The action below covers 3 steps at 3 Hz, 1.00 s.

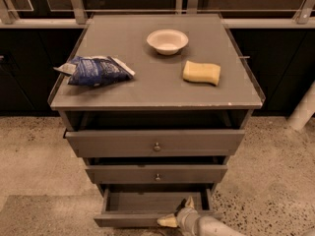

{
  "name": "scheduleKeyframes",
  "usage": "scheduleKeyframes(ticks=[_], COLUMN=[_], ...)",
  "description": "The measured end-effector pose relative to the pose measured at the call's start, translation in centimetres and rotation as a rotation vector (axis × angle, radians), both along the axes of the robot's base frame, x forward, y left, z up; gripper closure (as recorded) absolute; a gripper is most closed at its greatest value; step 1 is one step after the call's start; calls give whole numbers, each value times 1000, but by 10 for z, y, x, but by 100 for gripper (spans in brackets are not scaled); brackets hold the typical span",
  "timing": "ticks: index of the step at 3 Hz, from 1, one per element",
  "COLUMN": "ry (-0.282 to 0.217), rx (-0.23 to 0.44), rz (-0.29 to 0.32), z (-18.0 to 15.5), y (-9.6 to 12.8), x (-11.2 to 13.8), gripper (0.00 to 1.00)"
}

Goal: Close bottom drawer

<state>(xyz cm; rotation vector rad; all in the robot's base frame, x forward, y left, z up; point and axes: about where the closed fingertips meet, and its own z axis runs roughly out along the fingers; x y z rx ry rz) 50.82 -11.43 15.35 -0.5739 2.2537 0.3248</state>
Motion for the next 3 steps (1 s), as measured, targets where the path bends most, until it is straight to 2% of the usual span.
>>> scheduleKeyframes(ticks=[1,3], ry=[-27,-222], rx=[10,14], rz=[-34,-211], z=[13,94], y=[-18,-135], x=[9,40], gripper=[0,0])
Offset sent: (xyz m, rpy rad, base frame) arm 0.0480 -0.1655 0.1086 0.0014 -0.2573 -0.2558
